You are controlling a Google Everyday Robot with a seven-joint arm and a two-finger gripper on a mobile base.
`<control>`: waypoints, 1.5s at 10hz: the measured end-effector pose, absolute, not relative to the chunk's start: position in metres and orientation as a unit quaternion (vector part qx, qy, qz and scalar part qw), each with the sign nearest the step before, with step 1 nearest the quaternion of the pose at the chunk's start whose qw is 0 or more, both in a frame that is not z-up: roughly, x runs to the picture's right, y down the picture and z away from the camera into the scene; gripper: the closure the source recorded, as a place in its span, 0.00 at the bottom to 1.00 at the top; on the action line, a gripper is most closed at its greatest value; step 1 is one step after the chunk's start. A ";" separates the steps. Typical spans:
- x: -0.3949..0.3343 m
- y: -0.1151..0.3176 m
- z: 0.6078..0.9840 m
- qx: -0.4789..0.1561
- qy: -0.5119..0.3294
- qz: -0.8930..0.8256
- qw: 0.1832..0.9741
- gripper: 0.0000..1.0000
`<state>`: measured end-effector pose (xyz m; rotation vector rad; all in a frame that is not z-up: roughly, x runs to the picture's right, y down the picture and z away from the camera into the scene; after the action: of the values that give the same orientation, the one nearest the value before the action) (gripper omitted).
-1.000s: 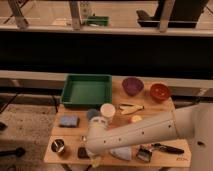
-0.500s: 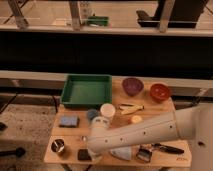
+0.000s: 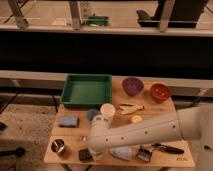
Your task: Wipe purple bowl with eraser
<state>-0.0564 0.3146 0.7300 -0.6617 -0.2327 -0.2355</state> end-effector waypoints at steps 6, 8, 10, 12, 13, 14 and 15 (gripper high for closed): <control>-0.049 0.269 0.676 -0.326 -0.089 -0.091 0.937 1.00; -0.047 0.260 0.678 -0.319 -0.091 -0.089 0.939 1.00; -0.042 0.246 0.678 -0.307 -0.094 -0.085 0.943 1.00; -0.035 0.225 0.683 -0.294 -0.097 -0.082 0.948 1.00; -0.028 0.209 0.690 -0.287 -0.094 -0.077 0.950 1.00; -0.021 0.198 0.697 -0.285 -0.089 -0.075 0.951 1.00; -0.016 0.176 0.710 -0.278 -0.085 -0.072 0.954 1.00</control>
<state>-0.0161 0.1761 0.7095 -0.5651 -0.1726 -0.1459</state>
